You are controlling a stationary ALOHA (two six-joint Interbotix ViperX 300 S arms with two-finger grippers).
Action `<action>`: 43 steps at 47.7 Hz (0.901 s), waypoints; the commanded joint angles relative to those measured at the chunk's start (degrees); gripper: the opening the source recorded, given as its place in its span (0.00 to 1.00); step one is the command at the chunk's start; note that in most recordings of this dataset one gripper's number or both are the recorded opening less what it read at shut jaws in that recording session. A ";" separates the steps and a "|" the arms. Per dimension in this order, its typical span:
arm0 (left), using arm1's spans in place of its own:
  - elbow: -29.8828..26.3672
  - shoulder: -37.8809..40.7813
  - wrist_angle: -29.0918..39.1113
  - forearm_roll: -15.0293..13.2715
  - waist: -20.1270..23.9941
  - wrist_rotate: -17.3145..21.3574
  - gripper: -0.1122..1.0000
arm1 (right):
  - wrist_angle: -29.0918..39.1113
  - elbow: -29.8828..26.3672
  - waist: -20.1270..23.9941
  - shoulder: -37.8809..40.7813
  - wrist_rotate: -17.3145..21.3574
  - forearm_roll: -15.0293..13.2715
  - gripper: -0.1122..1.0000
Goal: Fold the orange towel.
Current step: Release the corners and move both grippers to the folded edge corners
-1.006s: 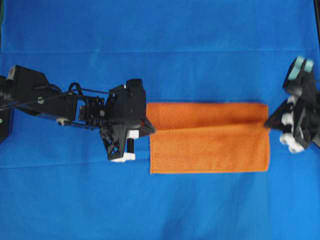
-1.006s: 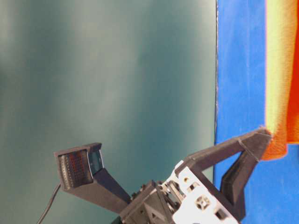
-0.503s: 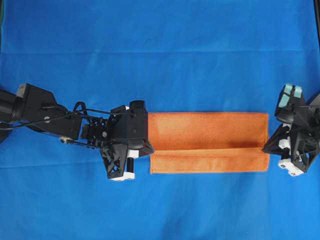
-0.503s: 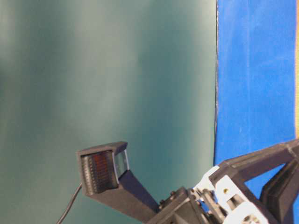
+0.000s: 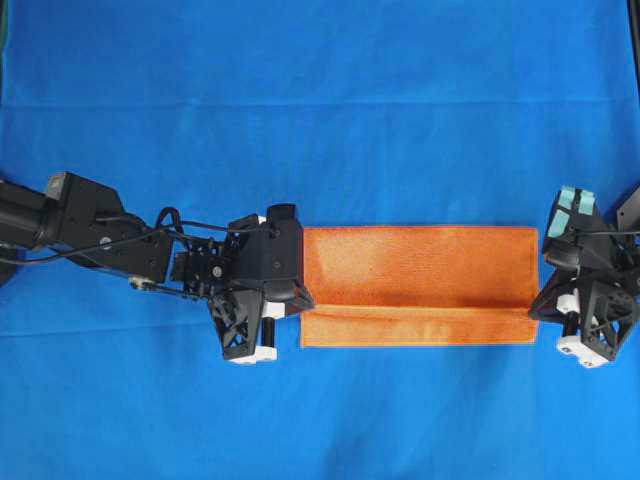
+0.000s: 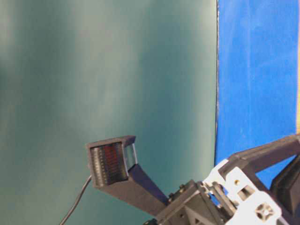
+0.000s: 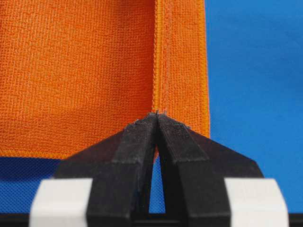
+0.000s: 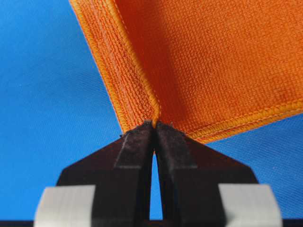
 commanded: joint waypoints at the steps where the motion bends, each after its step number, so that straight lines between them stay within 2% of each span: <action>1: -1.05 -0.79 -0.44 0.00 -0.35 0.09 0.10 | -1.23 -0.97 0.44 0.26 0.09 0.18 0.11; 8: -1.05 -0.79 -0.26 0.00 -0.35 0.00 0.11 | -1.67 -1.76 0.44 2.02 0.09 0.18 0.12; 13: -1.14 -0.97 -0.18 0.00 -0.35 -0.09 0.19 | -1.76 -2.64 0.53 3.16 0.09 0.09 0.13; 17: -1.14 -1.23 -0.09 0.00 -0.35 -0.09 0.32 | -1.41 -3.34 0.97 3.16 -0.09 0.09 0.34; 21: -1.14 -1.93 0.09 0.00 -0.35 0.00 0.51 | -0.79 -3.87 1.85 2.64 -0.18 -0.09 0.56; 24: -1.14 -2.90 0.35 0.00 -0.35 0.35 0.65 | 0.18 -4.31 2.11 1.76 -0.26 -0.35 0.68; 26: -1.05 -3.43 0.62 0.00 -0.26 0.70 0.71 | 0.79 -4.39 2.11 1.14 -0.26 -0.53 0.69; 28: -0.97 -3.96 0.88 0.00 -0.09 0.88 0.77 | 1.58 -4.31 2.11 0.44 -0.18 -0.88 0.65; 30: -0.88 -4.31 0.97 0.09 0.35 1.05 0.78 | 2.29 -4.04 1.85 -0.18 -0.18 -1.58 0.62; 36: -0.88 -4.75 1.05 0.09 2.90 2.11 0.74 | 4.83 -3.52 -1.41 -1.93 -0.09 -6.42 0.62; 43: -0.97 -4.83 1.23 0.09 5.80 3.43 0.74 | 7.21 -3.34 -7.82 -2.90 -0.09 -13.54 0.62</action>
